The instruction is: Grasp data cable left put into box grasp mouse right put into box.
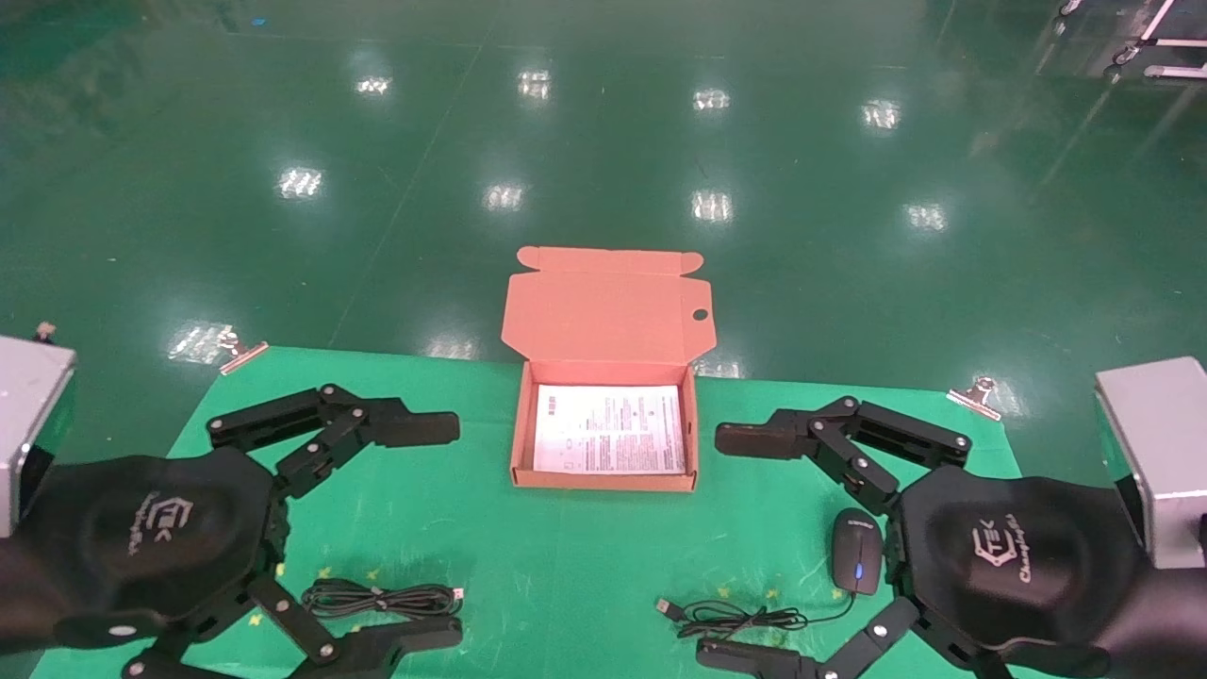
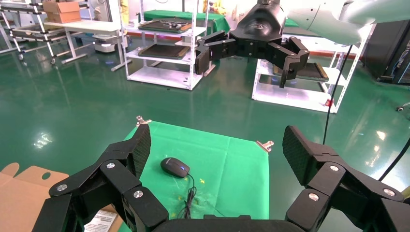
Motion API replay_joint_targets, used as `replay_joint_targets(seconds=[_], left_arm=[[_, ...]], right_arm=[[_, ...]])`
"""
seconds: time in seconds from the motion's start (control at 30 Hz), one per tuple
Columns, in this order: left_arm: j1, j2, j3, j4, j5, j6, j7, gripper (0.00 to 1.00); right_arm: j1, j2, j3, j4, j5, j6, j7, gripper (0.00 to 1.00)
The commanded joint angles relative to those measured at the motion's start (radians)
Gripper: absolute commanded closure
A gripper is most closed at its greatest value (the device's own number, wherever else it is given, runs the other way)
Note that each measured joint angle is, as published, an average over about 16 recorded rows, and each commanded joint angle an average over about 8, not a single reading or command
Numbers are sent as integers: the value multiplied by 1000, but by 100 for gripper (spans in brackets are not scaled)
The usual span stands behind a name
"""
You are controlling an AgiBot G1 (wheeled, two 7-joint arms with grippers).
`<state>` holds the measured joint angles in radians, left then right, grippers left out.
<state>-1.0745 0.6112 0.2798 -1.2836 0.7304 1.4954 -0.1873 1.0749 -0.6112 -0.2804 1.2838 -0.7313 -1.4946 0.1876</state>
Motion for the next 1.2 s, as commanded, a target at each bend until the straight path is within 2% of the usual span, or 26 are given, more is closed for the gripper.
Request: replay_joint_targets(seconds=[0.03,0.83,1.0,1.2], left_arm=[[0,0,0,0,0,0,0,0],[-10,-1,4,-6,14,2,-1,0],[-64,12,46,-3,87,12,-32,0],[-181,48,136,29,238,51,-91,0]], right_arm=[[0,0,0,0,0,0,0,0],[10,6,-2,6,-17,-3,-6,0],[61,19,-23,22,-98,-19,-29,0],[173,11,-94,31,-276,-61,-91,0]])
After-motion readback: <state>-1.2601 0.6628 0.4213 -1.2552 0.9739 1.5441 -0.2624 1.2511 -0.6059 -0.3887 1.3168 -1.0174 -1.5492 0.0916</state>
